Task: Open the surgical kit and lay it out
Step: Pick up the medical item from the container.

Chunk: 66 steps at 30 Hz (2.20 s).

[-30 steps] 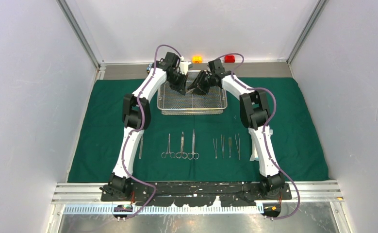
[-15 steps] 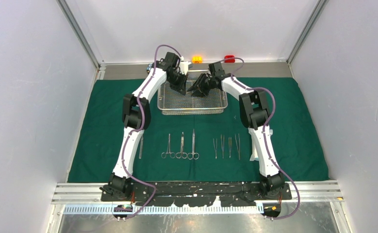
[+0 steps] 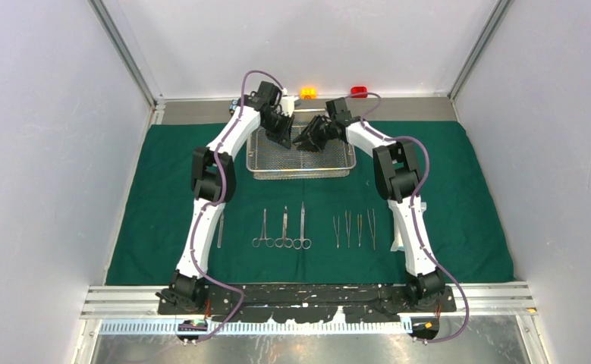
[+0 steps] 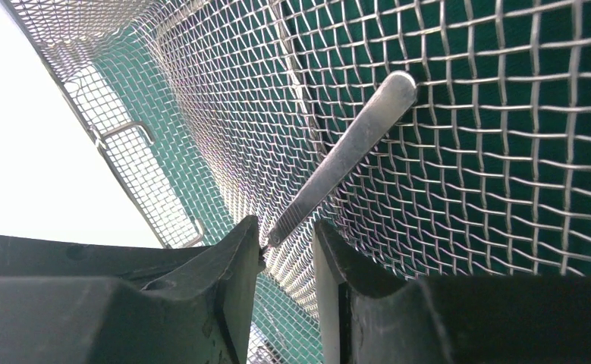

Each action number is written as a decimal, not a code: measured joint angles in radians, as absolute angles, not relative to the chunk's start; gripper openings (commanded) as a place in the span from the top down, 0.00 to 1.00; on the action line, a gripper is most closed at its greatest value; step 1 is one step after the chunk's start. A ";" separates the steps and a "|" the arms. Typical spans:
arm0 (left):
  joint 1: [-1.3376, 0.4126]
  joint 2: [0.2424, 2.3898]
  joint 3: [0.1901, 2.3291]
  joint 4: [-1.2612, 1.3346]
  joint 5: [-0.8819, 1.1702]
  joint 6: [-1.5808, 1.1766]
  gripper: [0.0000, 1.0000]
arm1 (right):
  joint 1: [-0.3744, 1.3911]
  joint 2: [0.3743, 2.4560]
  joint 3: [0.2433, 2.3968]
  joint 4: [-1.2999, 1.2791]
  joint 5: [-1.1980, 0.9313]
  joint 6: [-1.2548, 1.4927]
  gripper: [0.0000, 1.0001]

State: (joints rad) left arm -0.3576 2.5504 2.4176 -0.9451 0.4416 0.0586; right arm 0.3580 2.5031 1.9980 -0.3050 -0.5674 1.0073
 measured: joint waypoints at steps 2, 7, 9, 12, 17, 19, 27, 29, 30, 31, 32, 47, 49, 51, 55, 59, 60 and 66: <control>-0.358 2.550 2.418 -0.946 0.443 0.058 1.00 | 0.358 2.507 1.998 -0.298 -0.570 1.015 0.64; -0.358 2.550 2.418 -0.948 0.449 0.054 1.00 | 0.358 2.517 1.998 -0.281 -0.583 1.032 0.75; -0.358 2.550 2.418 -0.949 0.450 0.052 1.00 | 0.358 2.524 1.998 -0.270 -0.586 1.039 0.82; -0.358 2.550 2.415 -0.949 0.455 0.051 1.00 | 0.358 2.533 1.998 -0.255 -0.590 1.049 0.93; -0.358 2.550 2.401 -0.953 0.464 0.045 1.00 | 0.358 2.540 1.998 -0.242 -0.596 1.055 0.99; -0.358 2.550 2.397 -0.956 0.465 0.040 1.00 | 0.358 2.540 1.998 -0.242 -0.597 1.055 0.99; -0.352 2.548 2.424 -1.005 0.472 0.065 0.81 | 0.355 2.538 1.992 -0.238 -0.601 1.049 1.00; -0.347 2.540 2.438 -1.021 0.474 0.087 0.74 | 0.353 2.534 1.988 -0.240 -0.603 1.040 1.00; -0.342 2.529 2.442 -1.031 0.476 0.096 0.71 | 0.353 2.530 1.985 -0.243 -0.603 1.028 0.99; -0.338 2.518 2.444 -1.037 0.476 0.104 0.69 | 0.353 2.528 1.985 -0.247 -0.601 1.017 1.00; -0.331 2.502 2.447 -1.045 0.476 0.114 0.63 | 0.352 2.525 1.985 -0.252 -0.600 1.004 1.00; -0.257 2.257 2.436 -1.002 0.597 0.085 0.25 | 0.343 2.349 1.979 -0.246 -0.702 0.854 0.99; -0.249 2.220 2.380 -0.955 0.654 0.028 0.21 | 0.341 2.326 1.961 -0.221 -0.738 0.824 0.99; -0.241 2.192 2.327 -0.902 0.711 -0.033 0.17 | 0.339 2.290 1.912 -0.185 -0.784 0.794 0.99; -0.201 2.163 2.214 -0.765 0.843 -0.204 0.15 | 0.339 2.200 1.781 -0.119 -0.866 0.718 1.00; -0.167 2.161 2.129 -0.660 0.918 -0.318 0.15 | 0.342 2.122 1.678 -0.089 -0.918 0.633 1.00; -0.160 2.159 2.108 -0.634 0.931 -0.345 0.15 | 0.343 2.100 1.657 -0.090 -0.929 0.608 1.00; -0.165 2.144 1.999 -0.476 1.005 -0.487 0.15 | 0.358 2.011 1.603 -0.106 -0.987 0.486 1.00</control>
